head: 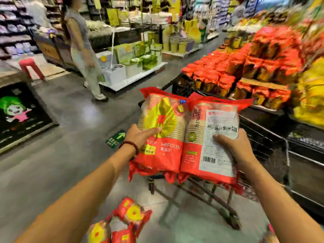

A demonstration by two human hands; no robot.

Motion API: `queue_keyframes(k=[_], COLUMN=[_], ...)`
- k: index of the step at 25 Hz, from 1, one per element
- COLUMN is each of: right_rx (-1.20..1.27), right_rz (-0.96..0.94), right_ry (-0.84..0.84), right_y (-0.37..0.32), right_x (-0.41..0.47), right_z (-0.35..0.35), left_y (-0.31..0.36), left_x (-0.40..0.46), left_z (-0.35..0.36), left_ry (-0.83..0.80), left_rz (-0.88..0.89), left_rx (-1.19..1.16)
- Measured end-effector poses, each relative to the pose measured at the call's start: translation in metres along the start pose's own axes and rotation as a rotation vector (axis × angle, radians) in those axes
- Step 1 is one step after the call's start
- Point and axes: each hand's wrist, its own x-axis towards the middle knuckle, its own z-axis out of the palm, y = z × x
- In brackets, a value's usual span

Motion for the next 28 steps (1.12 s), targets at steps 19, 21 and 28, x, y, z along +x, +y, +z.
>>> queue_keyframes(k=[19,21,28], right_rx=[-0.118,-0.164,-0.163], right_rz=[0.454,0.571,0.882], right_ry=[0.44,0.456,0.36], right_y=[0.187,0.229,0.338], right_x=[0.241,0.25,0.267], right_z=[-0.172,-0.169,-0.135], left_y=[0.047,0.019,-0.099], left_x=[0.283,0.293,0.318], left_z=[0.339,0.35,0.385], left_ry=[-0.557,-0.559,-0.524], left_rz=[-0.205,-0.258,-0.478], left_rx=[0.202,0.259,0.409])
